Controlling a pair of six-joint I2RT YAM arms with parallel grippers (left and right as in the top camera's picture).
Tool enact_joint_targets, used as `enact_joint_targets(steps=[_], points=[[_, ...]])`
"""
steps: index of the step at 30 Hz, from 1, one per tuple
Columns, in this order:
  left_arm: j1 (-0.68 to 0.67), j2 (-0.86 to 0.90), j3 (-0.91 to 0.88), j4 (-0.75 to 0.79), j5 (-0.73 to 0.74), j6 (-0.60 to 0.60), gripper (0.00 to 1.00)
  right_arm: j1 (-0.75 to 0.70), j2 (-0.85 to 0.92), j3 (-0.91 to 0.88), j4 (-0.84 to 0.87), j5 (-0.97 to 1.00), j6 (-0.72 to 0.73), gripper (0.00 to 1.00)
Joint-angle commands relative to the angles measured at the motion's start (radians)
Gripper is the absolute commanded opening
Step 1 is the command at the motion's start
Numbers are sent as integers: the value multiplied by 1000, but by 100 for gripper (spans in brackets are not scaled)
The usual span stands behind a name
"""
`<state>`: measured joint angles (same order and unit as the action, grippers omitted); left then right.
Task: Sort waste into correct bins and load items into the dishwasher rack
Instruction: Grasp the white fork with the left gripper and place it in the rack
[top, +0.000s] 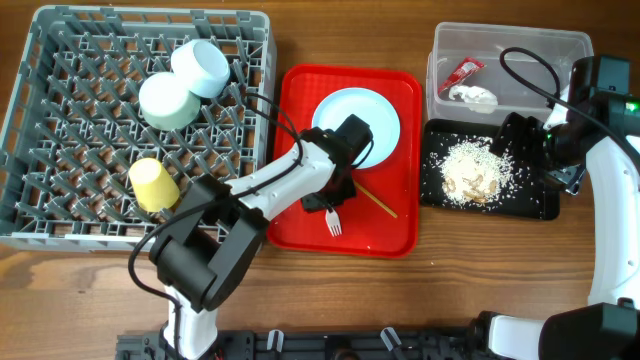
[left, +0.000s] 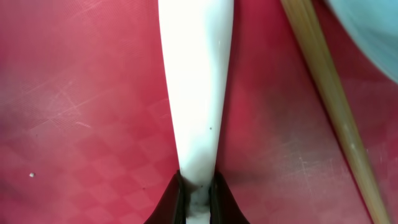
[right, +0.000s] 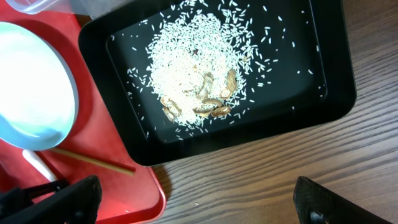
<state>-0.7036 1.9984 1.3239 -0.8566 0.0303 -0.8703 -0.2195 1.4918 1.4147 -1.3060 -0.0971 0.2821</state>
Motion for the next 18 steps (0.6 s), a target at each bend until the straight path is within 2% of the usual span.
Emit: enact_joint_targets(steps=[1,5,8,12,15,18], points=[[42,-104,-27,-17,-25,91,4,-3,-18,18,-5,-16,-21,100],[107,-313,-26,-27,-26,400,4,-3,-18,18,-4,-16,-21,100],[203,-463,-26,-21,-93,592,4,-3,-18,18,-4,-16,-20,100],[343,-504,-29,-7,-111,879,4,-3,-18,18,0,-16,-20,100],[422,-433,-30,25,-111,916,4,-3,-18,18,0,-16,-21,100],[443,-377,-30,47,-111,916,5,-3,-18,18,0,-16,-21,100]])
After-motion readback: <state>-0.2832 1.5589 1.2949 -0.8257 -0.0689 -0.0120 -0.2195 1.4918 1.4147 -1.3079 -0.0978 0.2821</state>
